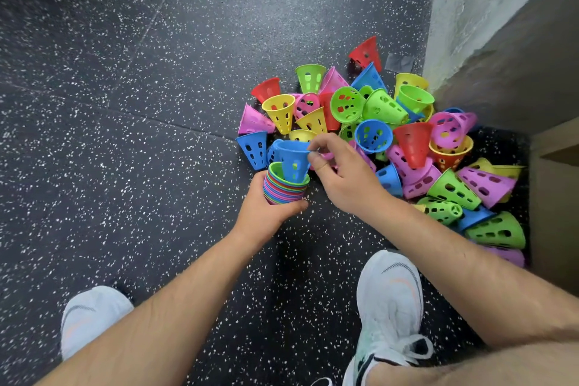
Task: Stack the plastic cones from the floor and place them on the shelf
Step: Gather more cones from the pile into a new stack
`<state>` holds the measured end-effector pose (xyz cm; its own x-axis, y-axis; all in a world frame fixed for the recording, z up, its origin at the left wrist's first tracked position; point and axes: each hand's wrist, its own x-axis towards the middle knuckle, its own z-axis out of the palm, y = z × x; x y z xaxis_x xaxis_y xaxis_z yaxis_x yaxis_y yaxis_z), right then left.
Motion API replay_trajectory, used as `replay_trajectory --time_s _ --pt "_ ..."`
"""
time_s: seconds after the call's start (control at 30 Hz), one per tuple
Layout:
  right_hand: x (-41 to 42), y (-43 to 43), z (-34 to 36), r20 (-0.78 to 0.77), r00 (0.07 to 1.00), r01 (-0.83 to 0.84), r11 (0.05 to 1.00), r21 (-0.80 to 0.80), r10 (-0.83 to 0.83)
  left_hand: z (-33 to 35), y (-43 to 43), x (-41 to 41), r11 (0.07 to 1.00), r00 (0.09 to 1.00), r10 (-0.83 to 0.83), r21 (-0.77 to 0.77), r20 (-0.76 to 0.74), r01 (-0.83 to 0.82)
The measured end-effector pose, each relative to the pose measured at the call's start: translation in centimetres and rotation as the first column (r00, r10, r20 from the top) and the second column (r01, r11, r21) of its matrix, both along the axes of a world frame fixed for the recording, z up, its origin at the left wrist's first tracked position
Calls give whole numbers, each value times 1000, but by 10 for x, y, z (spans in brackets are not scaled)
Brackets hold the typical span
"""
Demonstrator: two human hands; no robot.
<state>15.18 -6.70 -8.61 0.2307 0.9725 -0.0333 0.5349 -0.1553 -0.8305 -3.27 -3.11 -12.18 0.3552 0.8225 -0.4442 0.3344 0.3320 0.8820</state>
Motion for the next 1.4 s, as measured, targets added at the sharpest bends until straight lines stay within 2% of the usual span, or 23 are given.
replay_trajectory --time_s 0.1,0.17,0.23,0.37,0.57,0.7,0.87,1.03,1.17,1.4 --pt "2 -5 -4 208 957 -186 977 -101 204 -2 1 2 999 999 21 -29 40 -20" --pt "5 -5 -6 245 936 -226 965 -135 253 -6 4 2 999 999 31 -45 44 -30" --pt "9 1 -7 226 956 -163 979 -120 187 -6 7 1 1000 1000 15 -23 7 -15" --pt "23 25 -12 420 902 -55 991 -126 103 -6 10 2 1000 1000 21 -21 -1 -21" --pt "35 56 -20 576 798 -35 968 -247 175 -10 17 -1 999 999 46 -24 20 -46" --pt "41 65 -25 567 788 -56 946 -319 238 -14 21 -2 996 997 68 -56 34 -66" --pt "39 57 -25 544 807 -95 961 -261 228 -15 21 0 996 997 66 -67 40 -64" --pt "44 46 -12 293 956 -9 996 -94 36 -15 19 2 997 999 46 -59 25 -44" --pt "43 35 3 201 979 21 999 28 -26 -14 16 5 997 999 37 -68 26 -36" --pt "27 20 7 280 953 -123 992 13 114 -11 14 8 997 999 27 -79 42 -24"
